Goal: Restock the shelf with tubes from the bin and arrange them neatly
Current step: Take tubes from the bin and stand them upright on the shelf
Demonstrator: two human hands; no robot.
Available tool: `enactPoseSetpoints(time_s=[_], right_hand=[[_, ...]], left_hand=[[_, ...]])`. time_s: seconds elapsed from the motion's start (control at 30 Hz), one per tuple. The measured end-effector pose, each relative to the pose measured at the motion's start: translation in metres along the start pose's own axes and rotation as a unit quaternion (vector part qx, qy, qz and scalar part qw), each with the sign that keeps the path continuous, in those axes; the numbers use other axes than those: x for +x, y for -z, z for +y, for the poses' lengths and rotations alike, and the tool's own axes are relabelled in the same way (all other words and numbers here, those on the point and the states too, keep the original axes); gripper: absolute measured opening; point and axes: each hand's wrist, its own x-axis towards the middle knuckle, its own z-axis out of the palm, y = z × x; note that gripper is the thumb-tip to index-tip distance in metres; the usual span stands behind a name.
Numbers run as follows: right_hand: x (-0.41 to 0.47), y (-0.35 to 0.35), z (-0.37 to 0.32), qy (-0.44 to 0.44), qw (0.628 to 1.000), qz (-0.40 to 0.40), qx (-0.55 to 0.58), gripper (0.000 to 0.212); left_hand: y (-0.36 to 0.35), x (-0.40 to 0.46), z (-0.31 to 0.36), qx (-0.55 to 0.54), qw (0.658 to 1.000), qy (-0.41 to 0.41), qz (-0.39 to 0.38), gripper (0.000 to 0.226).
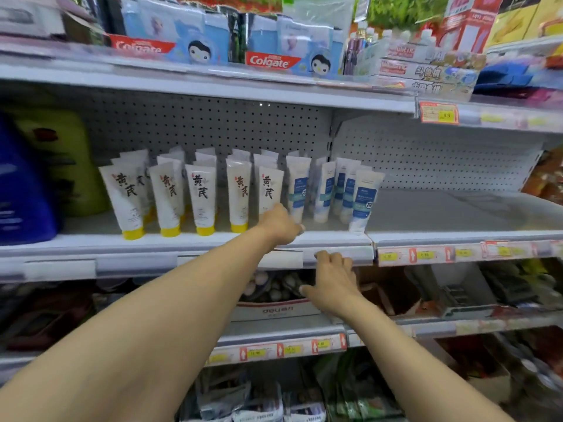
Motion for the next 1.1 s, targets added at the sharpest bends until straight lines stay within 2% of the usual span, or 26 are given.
enactPoseSetpoints(time_s=[0.23, 0.47, 0.83, 1.1], right_hand=[[-0.039, -0.046, -0.075, 0.051, 0.996, -0.069, -0.022, 0.070], [-0.082, -0.098, -0.167, 0.133, 0.981, -0.133, -0.057, 0.072], [-0.164, -0.193, -0.286, 0.252, 0.940, -0.225, -0.054, 0.073], [-0.196, -0.265, -0.327, 0.284, 0.905, -0.305, -0.085, 0.074]], left_hand=[[0.070, -0.069, -0.074, 0.123, 0.992, 0.015, -0.029, 0.050], [0.136, -0.140, -0.176, 0.191, 0.976, 0.097, -0.022, 0.050], [0.196, -0.275, -0.344, 0.202, 0.941, 0.270, -0.011, 0.039], [0.197, -0.353, -0.446, 0.144, 0.906, 0.397, -0.036, 0.047]])
